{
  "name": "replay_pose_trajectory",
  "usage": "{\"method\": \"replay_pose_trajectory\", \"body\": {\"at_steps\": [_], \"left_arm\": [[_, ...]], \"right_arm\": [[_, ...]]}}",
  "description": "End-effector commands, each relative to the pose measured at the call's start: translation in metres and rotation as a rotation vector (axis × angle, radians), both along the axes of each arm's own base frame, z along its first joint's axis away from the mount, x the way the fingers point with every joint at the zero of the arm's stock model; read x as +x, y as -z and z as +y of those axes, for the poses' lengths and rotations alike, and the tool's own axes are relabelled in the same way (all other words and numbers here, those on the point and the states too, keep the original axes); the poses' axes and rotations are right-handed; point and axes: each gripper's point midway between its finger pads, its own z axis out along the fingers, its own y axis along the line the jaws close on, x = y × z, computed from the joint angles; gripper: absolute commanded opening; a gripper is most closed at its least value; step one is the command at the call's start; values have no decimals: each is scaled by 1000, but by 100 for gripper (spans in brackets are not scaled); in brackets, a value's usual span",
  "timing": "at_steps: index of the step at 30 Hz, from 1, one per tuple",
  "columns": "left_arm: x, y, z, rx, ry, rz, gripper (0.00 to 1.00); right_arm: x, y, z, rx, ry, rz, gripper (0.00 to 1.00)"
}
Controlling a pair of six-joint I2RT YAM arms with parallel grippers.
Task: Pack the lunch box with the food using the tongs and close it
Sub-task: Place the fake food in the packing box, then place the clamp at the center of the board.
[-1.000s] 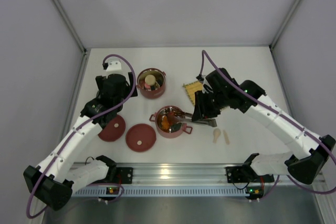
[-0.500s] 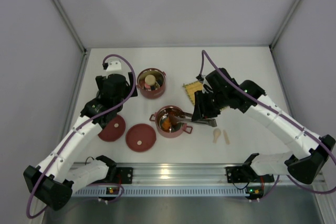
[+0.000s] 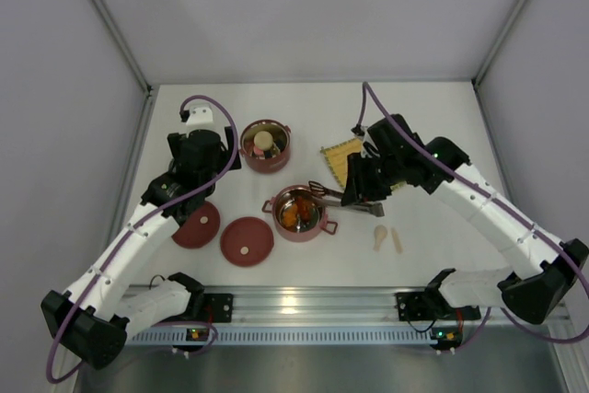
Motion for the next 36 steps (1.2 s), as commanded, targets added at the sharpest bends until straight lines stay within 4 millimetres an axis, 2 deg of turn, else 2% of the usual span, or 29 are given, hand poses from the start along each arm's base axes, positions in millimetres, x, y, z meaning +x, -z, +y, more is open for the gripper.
{"method": "replay_pose_trajectory", "body": {"at_steps": [1,4,5,7,8,10,11,13,14,18,23,27,32,34,36], "left_arm": [[1,-11,0,-16,-2,-35,99],[1,-13,1,-17,-3,-40,99],[1,-13,0,-19,-1,-40,99],[0,-13,0,-21,2,-40,99],[0,-14,-1,-24,4,-41,99],[0,-14,-1,-27,3,-43,99],[0,-14,-1,-29,4,-44,99],[0,-15,0,-30,-3,-45,99],[0,-15,0,-32,0,-46,99],[0,-14,-2,-33,7,-42,99],[-1,-16,-3,-40,12,-49,99],[-1,-18,-3,-44,17,-54,99],[-1,-17,-5,-50,28,-51,99],[-1,-17,-6,-52,30,-53,99],[-1,-17,-6,-54,31,-53,99]], "right_arm": [[30,-25,-10,49,49,-98,31],[54,-32,-38,60,140,-121,31],[68,-33,-58,59,215,-127,31],[81,-34,-82,55,289,-146,32],[93,-32,-106,50,375,-145,32],[106,-29,-130,51,452,-152,31],[115,-26,-154,45,534,-153,31],[135,-23,-178,64,629,-181,31],[142,-16,-195,60,688,-172,31],[173,7,-225,1,793,-166,28],[193,22,-253,-94,829,-181,29],[193,49,-291,-259,888,-152,31],[195,67,-308,-329,919,-115,32],[193,76,-309,-339,922,-96,33],[191,85,-311,-354,936,-82,39]]}}
